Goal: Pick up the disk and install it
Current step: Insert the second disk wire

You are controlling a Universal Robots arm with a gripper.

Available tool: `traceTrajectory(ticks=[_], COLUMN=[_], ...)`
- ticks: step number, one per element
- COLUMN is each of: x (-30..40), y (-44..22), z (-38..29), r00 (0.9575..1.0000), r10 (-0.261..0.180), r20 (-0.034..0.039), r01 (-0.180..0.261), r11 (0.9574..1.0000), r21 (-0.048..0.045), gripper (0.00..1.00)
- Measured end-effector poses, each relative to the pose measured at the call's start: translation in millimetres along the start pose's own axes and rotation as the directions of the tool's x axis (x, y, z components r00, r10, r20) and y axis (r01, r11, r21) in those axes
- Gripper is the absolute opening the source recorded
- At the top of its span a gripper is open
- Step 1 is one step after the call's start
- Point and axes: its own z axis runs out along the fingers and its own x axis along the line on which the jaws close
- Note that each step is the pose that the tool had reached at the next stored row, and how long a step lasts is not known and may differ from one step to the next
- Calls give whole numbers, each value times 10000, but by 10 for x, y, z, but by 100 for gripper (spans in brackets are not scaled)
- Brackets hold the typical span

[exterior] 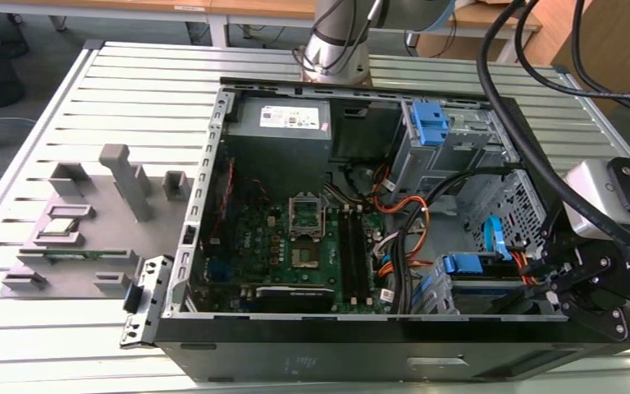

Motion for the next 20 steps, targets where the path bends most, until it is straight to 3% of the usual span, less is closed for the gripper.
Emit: traceTrajectory(ticks=[8,12,17,20], x=[0,0,0,-7], y=[0,0,0,3], z=[1,1,-1,-47], r00=[10000,10000,10000,10000], r10=[0,0,0,0], r20=[2,1,3,2], r01=[0,0,0,0], r11=[10000,10000,10000,10000], r21=[-2,-3,-3,-3], gripper=[30,16,16,16])
